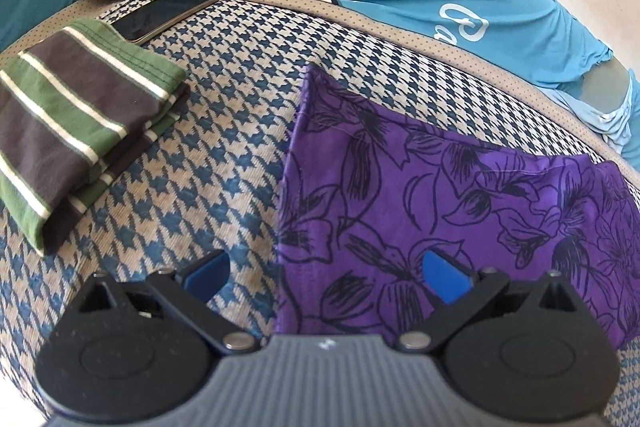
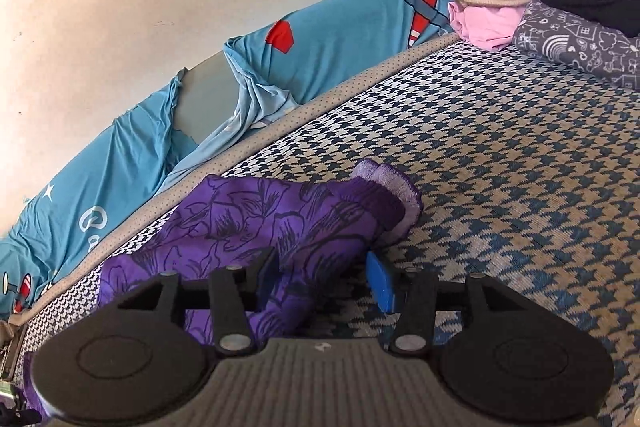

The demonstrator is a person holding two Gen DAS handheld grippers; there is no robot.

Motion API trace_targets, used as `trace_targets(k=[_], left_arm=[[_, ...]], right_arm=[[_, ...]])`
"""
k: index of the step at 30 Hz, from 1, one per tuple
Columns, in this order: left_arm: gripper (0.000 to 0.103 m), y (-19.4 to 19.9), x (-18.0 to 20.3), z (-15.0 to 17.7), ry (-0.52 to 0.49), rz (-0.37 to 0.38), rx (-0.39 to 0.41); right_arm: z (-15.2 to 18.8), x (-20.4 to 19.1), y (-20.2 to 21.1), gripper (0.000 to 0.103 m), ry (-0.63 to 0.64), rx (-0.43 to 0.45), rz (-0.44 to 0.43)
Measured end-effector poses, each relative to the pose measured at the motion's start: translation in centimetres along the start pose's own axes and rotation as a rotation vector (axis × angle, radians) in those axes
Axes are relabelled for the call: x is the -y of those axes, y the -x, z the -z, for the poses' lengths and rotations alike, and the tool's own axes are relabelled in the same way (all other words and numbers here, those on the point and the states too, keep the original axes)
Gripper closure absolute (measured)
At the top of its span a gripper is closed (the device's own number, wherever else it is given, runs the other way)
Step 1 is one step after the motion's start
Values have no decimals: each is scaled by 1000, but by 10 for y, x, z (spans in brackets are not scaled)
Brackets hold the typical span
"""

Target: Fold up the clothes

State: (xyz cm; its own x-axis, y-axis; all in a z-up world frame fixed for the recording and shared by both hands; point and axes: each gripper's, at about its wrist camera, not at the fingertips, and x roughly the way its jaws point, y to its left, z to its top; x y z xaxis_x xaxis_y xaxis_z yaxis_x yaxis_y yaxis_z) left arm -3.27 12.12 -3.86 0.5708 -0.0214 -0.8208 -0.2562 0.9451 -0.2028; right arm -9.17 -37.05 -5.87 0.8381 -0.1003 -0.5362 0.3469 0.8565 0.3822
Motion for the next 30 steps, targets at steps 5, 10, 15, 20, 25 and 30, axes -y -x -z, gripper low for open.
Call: trace_targets(k=[5, 10, 15, 20, 25, 30], left_arm=[[0, 1, -18, 2, 54, 2, -34], [0, 1, -18, 4, 34, 29, -52], [1, 0, -18, 2, 38, 51, -75], [1, -1, -18, -7, 35, 86, -122], [0, -1, -12, -19, -24, 88, -166], [0, 4, -18, -31, -37, 79, -139]], right_arm=[[19, -27, 17, 55, 93, -28, -106], [42, -68, 27, 55, 259, -81, -248], [78, -123, 32, 55, 492, -134, -423], [118, -167, 45, 55, 726, -153, -563], [146, -191, 51, 55, 835, -170, -623], [159, -205, 50, 55, 879, -184, -656]])
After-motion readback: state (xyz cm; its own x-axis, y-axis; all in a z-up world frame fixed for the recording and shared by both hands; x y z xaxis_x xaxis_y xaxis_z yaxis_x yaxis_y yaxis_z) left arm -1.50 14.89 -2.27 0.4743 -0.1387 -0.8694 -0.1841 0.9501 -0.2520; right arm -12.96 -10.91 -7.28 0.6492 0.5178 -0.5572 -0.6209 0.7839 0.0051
